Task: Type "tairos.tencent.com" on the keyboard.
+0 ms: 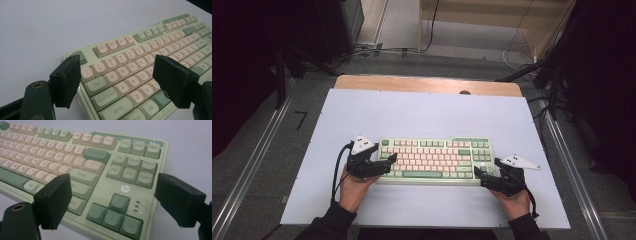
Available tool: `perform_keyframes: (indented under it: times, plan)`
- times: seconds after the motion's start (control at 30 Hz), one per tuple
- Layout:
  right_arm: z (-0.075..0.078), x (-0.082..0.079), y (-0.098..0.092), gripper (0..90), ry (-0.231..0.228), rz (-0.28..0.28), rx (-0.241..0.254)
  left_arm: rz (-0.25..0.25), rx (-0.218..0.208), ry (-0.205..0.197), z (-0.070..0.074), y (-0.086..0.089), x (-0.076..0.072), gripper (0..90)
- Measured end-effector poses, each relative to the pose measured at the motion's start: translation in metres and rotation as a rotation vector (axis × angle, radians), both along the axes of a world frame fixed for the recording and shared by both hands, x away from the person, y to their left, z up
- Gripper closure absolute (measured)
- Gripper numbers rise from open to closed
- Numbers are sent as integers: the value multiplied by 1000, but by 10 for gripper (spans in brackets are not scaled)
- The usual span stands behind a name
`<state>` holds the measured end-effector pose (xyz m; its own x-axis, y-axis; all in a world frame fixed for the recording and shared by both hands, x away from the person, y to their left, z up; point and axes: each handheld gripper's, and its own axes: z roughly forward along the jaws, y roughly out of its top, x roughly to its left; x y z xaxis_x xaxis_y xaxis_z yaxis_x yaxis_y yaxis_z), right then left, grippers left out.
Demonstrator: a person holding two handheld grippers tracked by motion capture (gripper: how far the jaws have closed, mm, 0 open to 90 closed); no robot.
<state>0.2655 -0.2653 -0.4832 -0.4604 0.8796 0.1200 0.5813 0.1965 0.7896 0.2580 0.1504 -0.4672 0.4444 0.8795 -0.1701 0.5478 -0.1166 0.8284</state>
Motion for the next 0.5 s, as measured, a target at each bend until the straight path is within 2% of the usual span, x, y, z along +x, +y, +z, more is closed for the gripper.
perform_keyframes:
  times: [0.07, 0.13, 0.17, 0.2, 0.23, 0.27, 0.3, 0.5]
  plan:
    - [0, 0, 0, 124, -1, 1, -1, -2, 2, 1, -1, 1, -2, 262]
    - [0, 0, 0, 124, -1, -3, -1, -11, -6, -8, -3, 1, -4, 392]
    - [0, 0, 0, 124, -1, -3, -1, -28, -11, -13, -4, 1, -5, 627]
    - [0, 0, 0, 124, -1, -3, -1, -44, -10, -13, -6, 0, -4, 627]
    - [0, 0, 0, 124, -1, -1, -2, -76, -7, 9, -10, -3, -1, 821]
    - [0, 0, 1, 124, -1, 1, -2, -82, -2, 21, -12, -3, 1, 880]
    - [0, 0, 1, 124, 0, 1, -1, -86, -1, 37, -14, -4, 4, 900]
    - [0, 0, 1, 124, 1, -1, -3, -96, 13, 64, -19, -8, 9, 900]
